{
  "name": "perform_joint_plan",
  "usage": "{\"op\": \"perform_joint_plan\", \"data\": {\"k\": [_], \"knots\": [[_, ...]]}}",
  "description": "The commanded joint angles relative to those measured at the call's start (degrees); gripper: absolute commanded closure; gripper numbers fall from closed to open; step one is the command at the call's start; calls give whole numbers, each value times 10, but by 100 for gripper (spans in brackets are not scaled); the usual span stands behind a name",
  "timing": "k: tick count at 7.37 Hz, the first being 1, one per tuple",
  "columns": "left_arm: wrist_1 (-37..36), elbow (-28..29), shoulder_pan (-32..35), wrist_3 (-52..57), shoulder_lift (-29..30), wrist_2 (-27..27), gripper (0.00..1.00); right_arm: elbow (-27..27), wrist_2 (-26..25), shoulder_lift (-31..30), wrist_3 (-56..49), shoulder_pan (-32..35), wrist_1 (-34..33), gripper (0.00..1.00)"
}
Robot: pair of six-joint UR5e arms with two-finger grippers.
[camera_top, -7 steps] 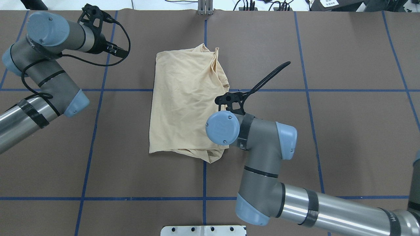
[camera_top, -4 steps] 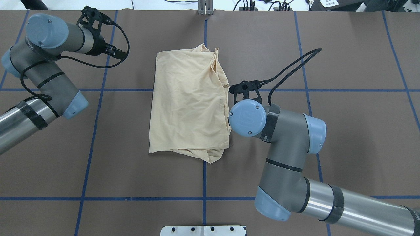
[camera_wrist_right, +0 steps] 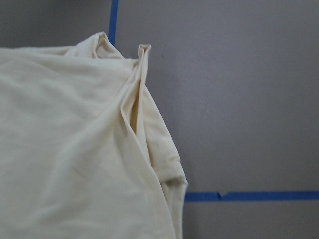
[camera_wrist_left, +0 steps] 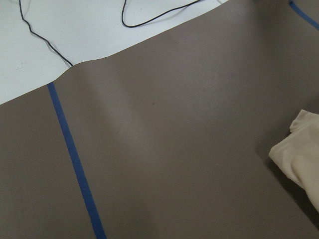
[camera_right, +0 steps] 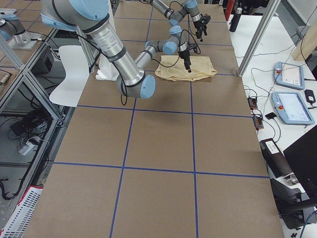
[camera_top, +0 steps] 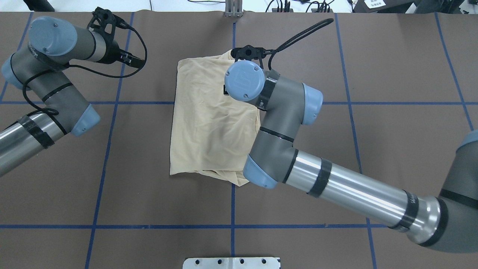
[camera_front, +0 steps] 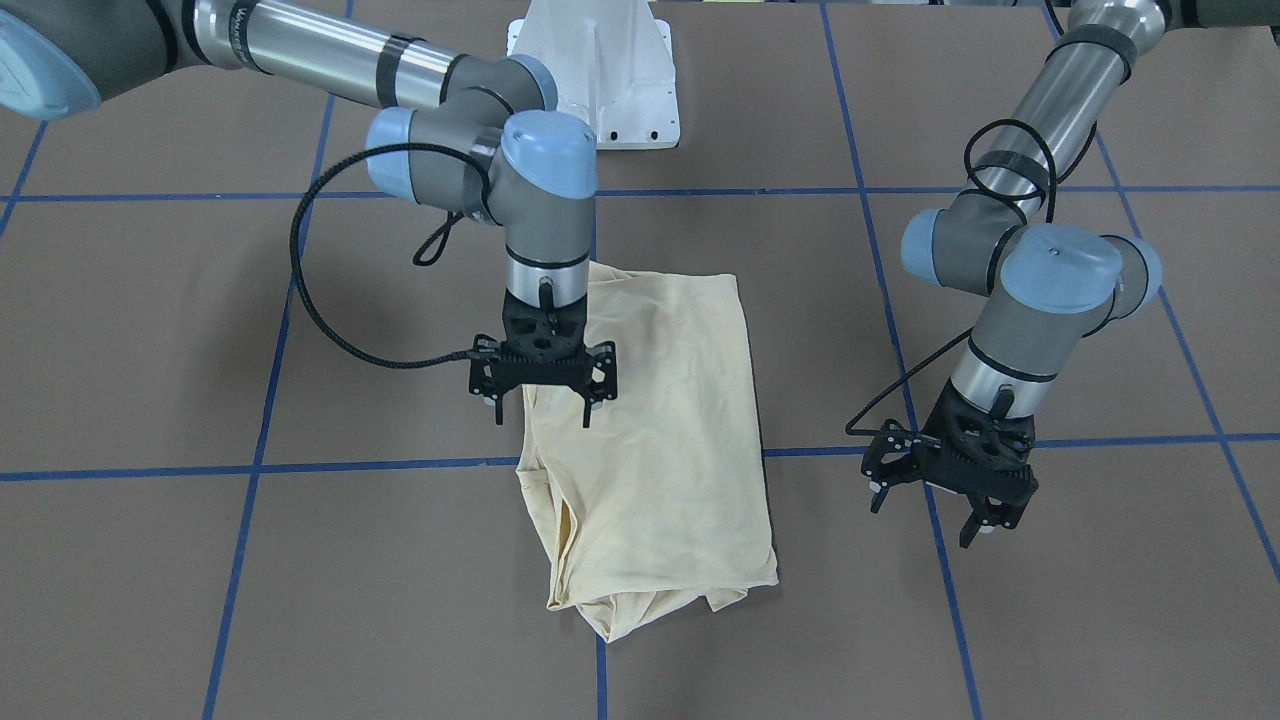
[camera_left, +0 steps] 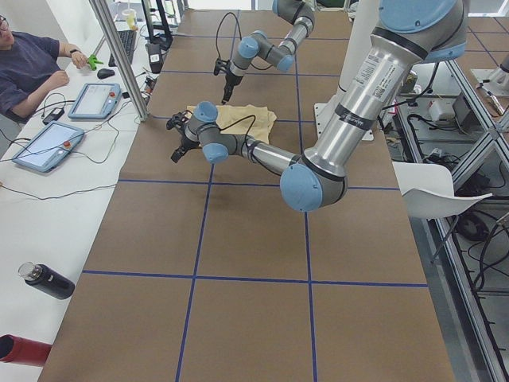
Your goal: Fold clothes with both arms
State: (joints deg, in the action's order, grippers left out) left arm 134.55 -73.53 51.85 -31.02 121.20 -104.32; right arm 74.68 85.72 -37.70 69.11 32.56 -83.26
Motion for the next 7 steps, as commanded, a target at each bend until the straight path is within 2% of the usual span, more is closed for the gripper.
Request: {"op": "perform_joint_plan", "data": {"k": [1, 4, 6, 7], "knots": [[0, 0, 0, 0, 0, 0, 0, -119, 5, 52, -6, 19, 38, 0], [1, 0, 0, 0, 0, 0, 0, -173, 6, 52, -34, 28, 38, 0], [1, 0, 0, 0, 0, 0, 0, -179, 6, 51, -60, 39, 31, 0], [1, 0, 0, 1, 0, 0, 0, -177, 14, 47, -82, 56, -6, 0]]}}
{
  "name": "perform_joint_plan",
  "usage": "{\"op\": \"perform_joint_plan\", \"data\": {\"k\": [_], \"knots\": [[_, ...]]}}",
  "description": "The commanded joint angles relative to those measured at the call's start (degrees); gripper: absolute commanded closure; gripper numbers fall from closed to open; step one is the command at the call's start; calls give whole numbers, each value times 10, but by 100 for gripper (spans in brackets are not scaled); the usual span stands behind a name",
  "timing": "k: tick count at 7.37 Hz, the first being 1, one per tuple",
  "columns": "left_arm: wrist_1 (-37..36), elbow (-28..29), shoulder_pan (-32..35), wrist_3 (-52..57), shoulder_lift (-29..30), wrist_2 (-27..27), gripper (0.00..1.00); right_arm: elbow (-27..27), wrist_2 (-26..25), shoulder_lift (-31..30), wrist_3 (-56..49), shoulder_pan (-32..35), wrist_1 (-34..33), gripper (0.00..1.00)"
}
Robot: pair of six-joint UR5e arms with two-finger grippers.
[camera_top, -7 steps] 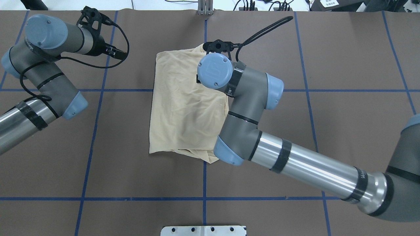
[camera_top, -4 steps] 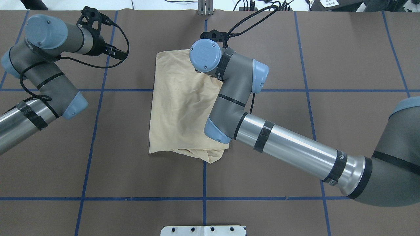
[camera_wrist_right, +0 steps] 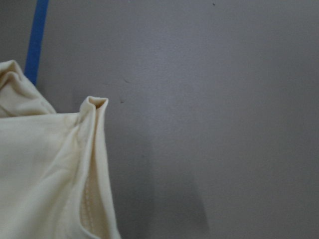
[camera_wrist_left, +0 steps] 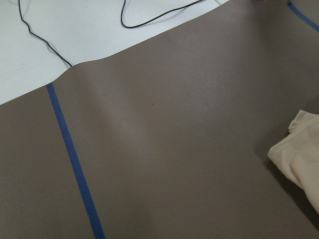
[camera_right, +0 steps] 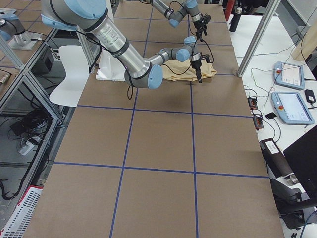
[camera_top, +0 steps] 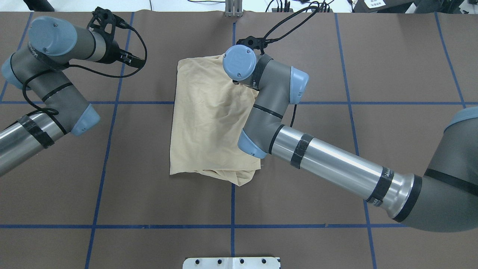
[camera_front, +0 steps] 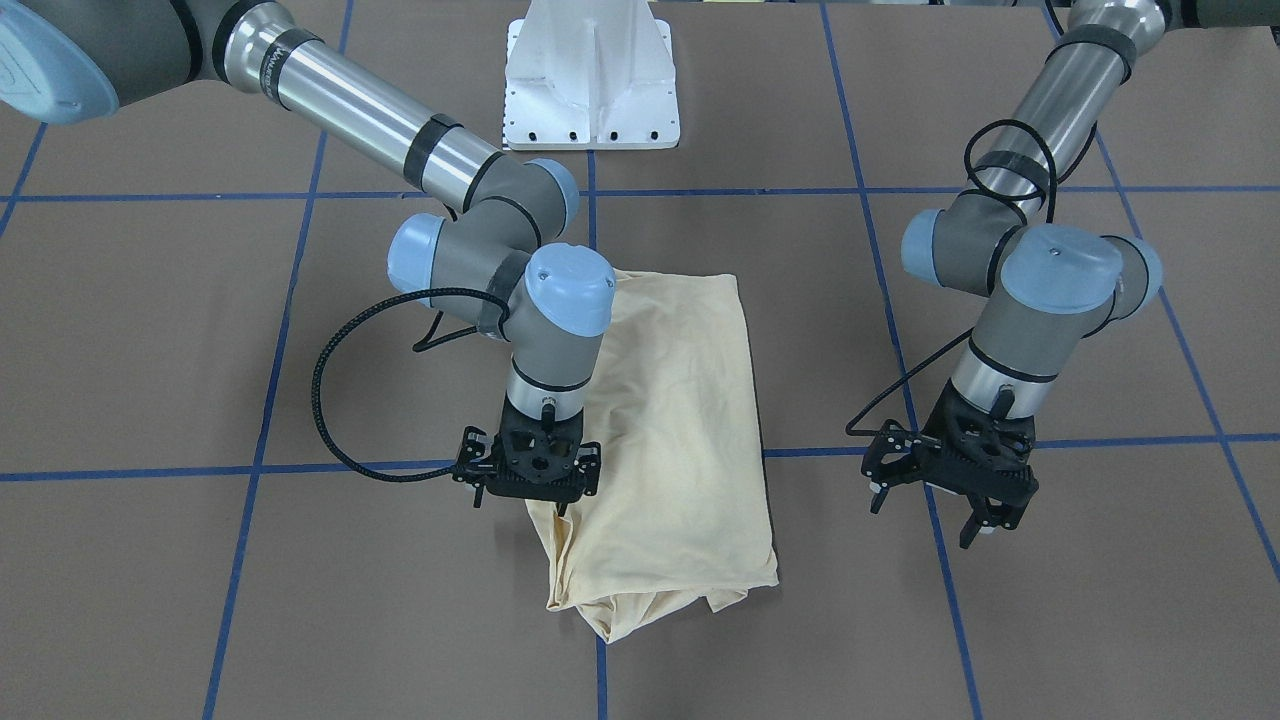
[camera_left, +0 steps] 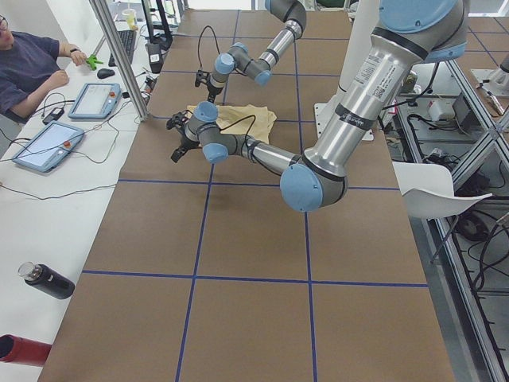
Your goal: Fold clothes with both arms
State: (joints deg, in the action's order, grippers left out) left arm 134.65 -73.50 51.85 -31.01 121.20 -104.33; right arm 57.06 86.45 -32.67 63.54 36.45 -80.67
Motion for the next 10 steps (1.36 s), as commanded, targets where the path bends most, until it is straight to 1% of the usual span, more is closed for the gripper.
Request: {"op": "perform_joint_plan", "data": {"k": [1, 2, 3, 4, 5, 6, 7, 8, 9, 10], "knots": [[0, -1, -1, 0, 0, 0, 0, 10, 30, -4, -60, 38, -62, 0], [0, -2, -3, 0, 0, 0, 0, 43, 51, -13, -62, 47, -64, 0], [0, -6, -4, -5, 0, -1, 0, 102, 65, -40, -63, 47, -60, 0], [-2, -15, -6, -31, 1, -2, 0, 188, 72, -94, -61, 45, -52, 0], [-7, -38, -22, -57, 0, 1, 0, 283, 72, -147, -52, 29, -52, 0], [-9, -77, -40, -102, -24, 3, 0, 358, 72, -203, -37, 14, -42, 0], [-10, -136, -60, -130, -60, 3, 0, 399, 67, -243, -5, -1, -13, 0], [-32, -201, -89, -171, -96, 3, 0, 425, 58, -276, 28, -20, 33, 0], [-86, -253, -124, -219, -107, 7, 0, 458, 37, -308, 57, -43, 55, 0], [-124, -289, -170, -278, -109, 51, 0, 490, 13, -330, 96, -66, 55, 0]]}}
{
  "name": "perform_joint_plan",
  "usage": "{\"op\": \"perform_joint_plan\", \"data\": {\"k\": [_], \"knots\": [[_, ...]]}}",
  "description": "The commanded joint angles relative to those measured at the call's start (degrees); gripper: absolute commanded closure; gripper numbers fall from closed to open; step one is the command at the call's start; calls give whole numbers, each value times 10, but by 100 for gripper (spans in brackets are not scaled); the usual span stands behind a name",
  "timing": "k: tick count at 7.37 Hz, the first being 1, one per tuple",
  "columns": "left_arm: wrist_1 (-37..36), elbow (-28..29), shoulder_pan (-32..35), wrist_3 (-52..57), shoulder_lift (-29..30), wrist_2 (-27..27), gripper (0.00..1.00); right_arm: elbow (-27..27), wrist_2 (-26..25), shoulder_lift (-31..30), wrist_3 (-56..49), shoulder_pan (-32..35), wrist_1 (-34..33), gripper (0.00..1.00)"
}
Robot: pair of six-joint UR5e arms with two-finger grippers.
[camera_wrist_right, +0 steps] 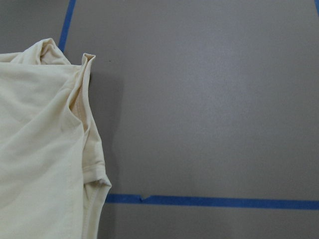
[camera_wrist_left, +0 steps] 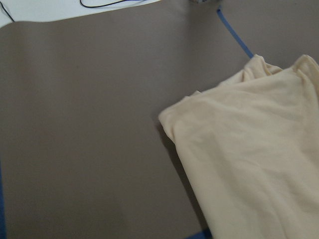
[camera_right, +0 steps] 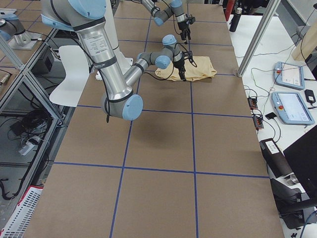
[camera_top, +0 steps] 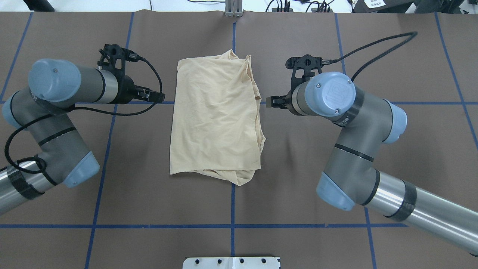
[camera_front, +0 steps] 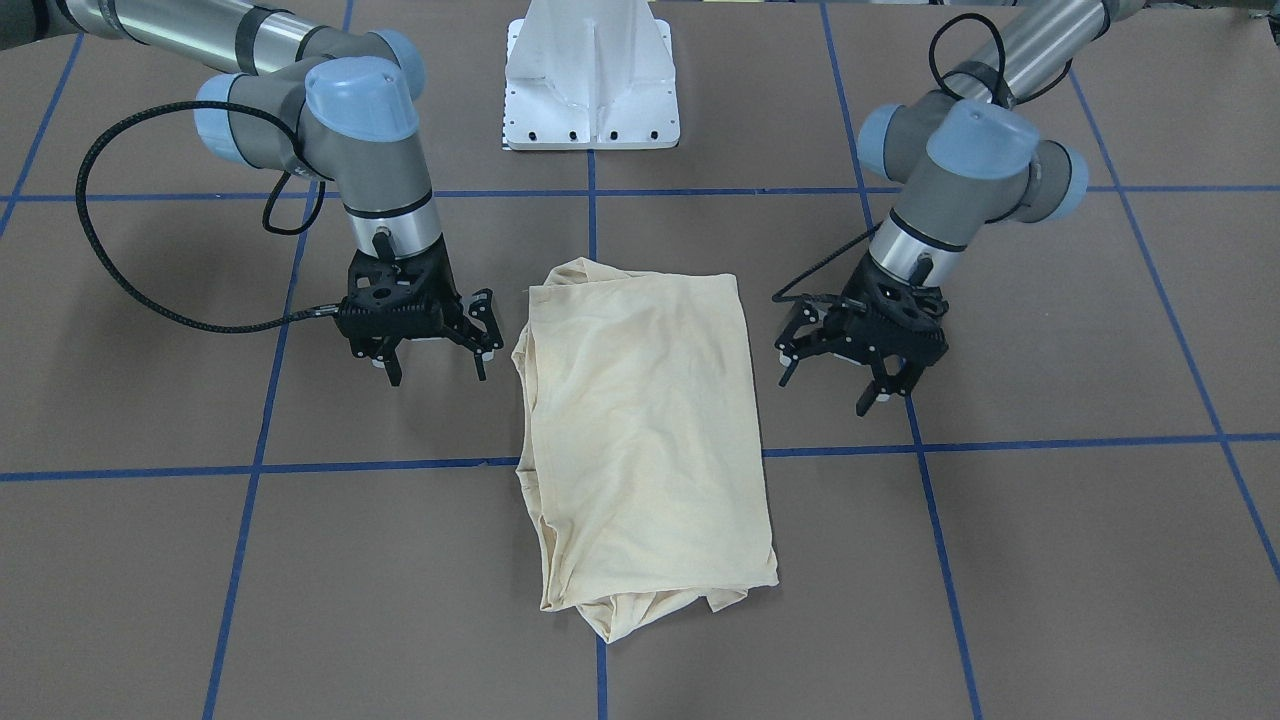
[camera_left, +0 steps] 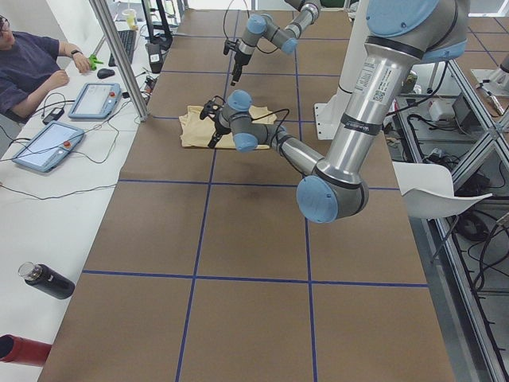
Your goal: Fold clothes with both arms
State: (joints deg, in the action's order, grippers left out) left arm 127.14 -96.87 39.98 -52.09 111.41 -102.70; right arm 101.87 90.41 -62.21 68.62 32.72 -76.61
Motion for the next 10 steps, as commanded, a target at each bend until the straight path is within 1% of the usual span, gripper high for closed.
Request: {"op": "perform_joint_plan", "data": {"k": [1, 2, 3, 4, 5, 8, 9, 10], "knots": [[-73, -64, -98, -117, -13, 92, 0, 61, -45, -48, 71, -43, 15, 0], [-87, -61, -131, -148, -15, 135, 0, 65, -55, -48, 74, -52, 15, 0], [-89, -57, -143, -168, -16, 148, 0, 65, -57, -47, 74, -55, 15, 0], [-89, -54, -154, -192, -17, 148, 0, 65, -57, -48, 74, -54, 15, 0], [-89, -54, -156, -210, -16, 146, 3, 65, -58, -48, 74, -54, 15, 0], [-97, -50, -163, -231, -26, 146, 53, 64, -58, -48, 74, -56, 15, 0], [-97, -51, -164, -235, -27, 145, 55, 64, -59, -48, 74, -56, 15, 0], [-98, -52, -169, -260, -28, 143, 55, 63, -59, -48, 74, -57, 15, 0]]}}
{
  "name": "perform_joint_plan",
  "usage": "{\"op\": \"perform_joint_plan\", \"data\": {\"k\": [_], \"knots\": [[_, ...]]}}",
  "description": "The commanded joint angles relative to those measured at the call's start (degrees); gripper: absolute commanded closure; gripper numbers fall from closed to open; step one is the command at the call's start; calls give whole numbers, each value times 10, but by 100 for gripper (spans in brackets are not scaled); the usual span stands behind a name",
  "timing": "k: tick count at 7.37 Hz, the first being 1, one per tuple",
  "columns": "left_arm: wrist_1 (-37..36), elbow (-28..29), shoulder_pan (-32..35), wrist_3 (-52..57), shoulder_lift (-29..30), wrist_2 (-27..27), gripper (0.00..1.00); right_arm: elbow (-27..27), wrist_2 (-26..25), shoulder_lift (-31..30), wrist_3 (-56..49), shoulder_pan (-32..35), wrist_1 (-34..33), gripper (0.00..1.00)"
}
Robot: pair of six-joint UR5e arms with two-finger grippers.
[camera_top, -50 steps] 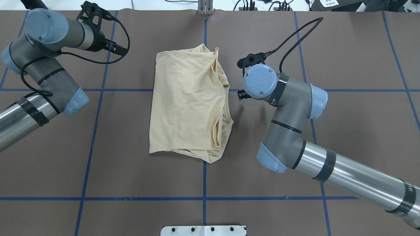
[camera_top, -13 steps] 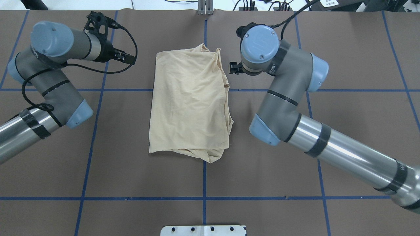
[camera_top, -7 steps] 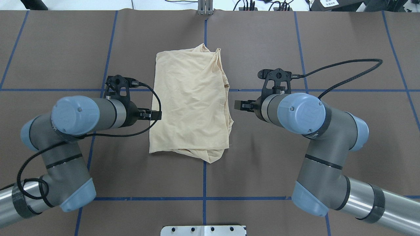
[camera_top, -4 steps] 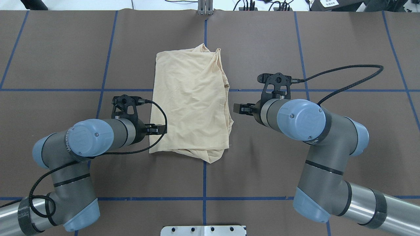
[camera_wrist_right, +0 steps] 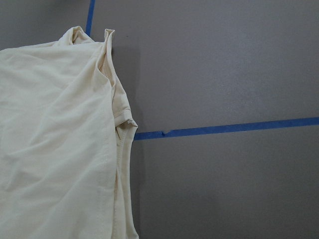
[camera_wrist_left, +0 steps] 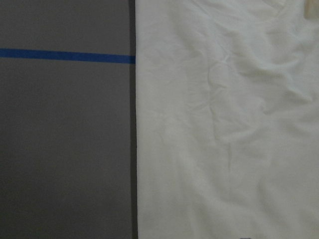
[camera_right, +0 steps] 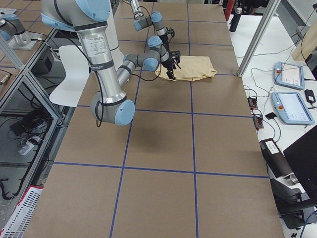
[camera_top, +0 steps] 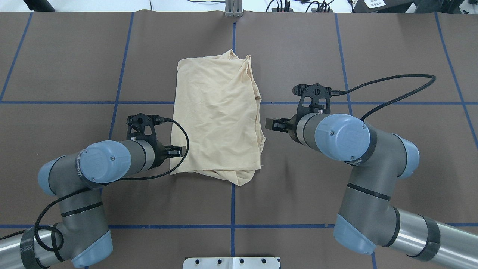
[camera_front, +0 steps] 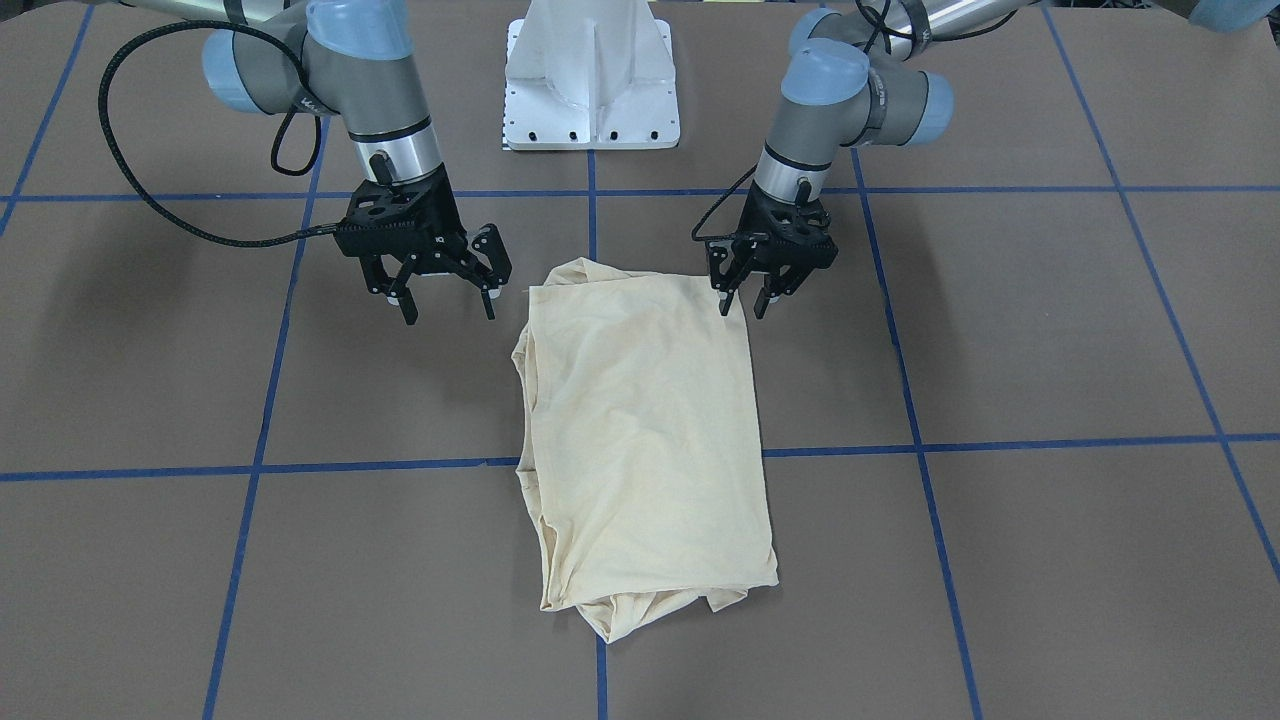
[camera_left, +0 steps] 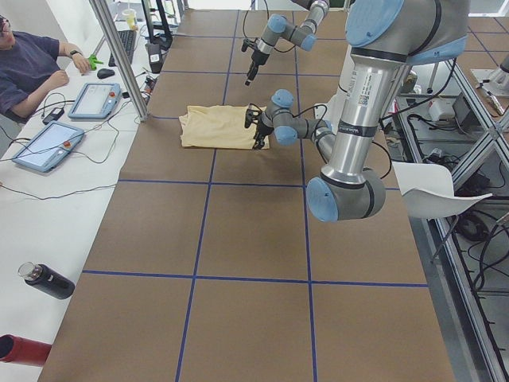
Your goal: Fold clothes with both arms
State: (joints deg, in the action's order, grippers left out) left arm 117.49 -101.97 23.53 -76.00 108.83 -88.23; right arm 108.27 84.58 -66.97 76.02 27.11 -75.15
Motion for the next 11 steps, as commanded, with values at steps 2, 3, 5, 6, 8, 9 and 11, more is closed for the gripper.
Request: {"op": "perform_joint_plan", "data": {"k": [2, 3, 5, 6, 8, 9, 11], "knots": [[-1, -7, -15, -62, -1, -12, 55, -1, -1, 0, 0, -2, 0, 0], [0, -6, -23, -99, -2, -11, 55, -1, -1, 0, 0, -3, 0, 0], [0, -5, -34, -112, -5, -10, 55, -1, 0, 0, 0, -3, 0, 0], [0, -7, -34, -112, -5, -10, 55, -1, -1, 0, 0, -4, 0, 0], [-1, -10, -33, -109, -7, -11, 55, 0, -1, 0, 0, -4, 0, 0], [-2, -11, -33, -104, -8, -11, 55, 0, -1, 0, 0, -4, 0, 0], [-17, -12, -33, -101, -7, -19, 55, 0, -1, 0, 0, -5, 0, 0]]}}
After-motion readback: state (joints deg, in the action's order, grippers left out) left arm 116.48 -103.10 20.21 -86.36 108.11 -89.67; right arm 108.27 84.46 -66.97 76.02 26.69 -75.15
